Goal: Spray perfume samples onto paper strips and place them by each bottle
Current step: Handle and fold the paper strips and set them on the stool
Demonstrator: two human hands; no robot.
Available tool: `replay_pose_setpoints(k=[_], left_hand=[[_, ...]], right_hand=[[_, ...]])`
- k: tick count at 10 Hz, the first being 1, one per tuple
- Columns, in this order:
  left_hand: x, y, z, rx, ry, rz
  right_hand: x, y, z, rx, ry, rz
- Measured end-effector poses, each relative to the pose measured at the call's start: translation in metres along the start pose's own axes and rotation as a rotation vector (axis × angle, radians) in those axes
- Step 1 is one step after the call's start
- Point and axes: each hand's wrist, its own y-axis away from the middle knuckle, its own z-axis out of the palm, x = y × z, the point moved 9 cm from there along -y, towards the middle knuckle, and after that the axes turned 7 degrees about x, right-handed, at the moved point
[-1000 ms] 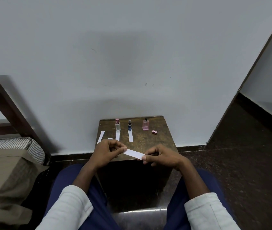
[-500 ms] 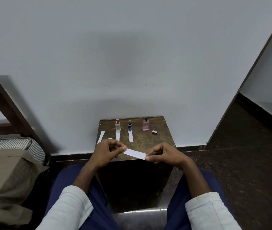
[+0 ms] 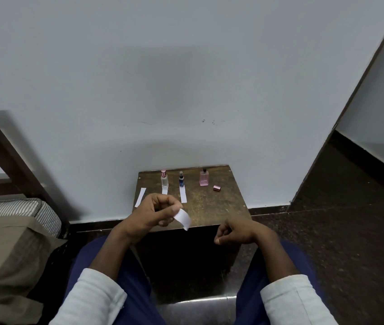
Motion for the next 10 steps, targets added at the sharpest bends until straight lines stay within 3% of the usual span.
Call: replay_pose_setpoints(k=[1, 2, 3, 4, 5, 6, 7, 8, 9, 10], left_hand=[[0.029, 0.007, 0.032, -0.366, 0.616, 0.094], [-0.004, -0.005, 0.028, -0.155, 0.541, -0.083], [-0.042, -0.011, -0.018, 0.269, -0.697, -0.102], [-0.061, -0.012, -0.037, 0.293, -1.486, -0.188], [-0.051, -0.018, -0.036, 0.297, -1.302, -0.137], [-0.036, -0.016, -0.01, 0.204, -0.466, -0.152], [0.013, -0.005, 0.009, 0.083, 0.361, 0.0], [0.012, -0.005, 0.001, 0.156, 0.575, 0.003], [-0.03, -0.007, -0.031, 0.395, -0.66, -0.163], [-0.055, 0.003, -0.043, 0.383, -1.432, -0.329]], right_hand=[[0.001, -0.002, 0.001, -0.003, 0.022, 0.025], [0.0, -0.002, 0.0, -0.006, 0.025, 0.03], [-0.004, -0.003, -0.001, 0.012, 0.082, 0.015], [-0.003, -0.004, 0.0, 0.009, 0.099, 0.016], [-0.003, -0.005, -0.001, 0.006, 0.084, 0.014], [-0.002, -0.004, -0.002, 0.013, 0.091, 0.014], [0.001, -0.005, -0.002, 0.004, 0.093, 0.023], [0.001, -0.004, -0.002, 0.007, 0.099, 0.021], [-0.003, -0.005, 0.0, 0.016, 0.125, 0.007], [-0.008, -0.004, 0.0, 0.019, 0.138, -0.009]])
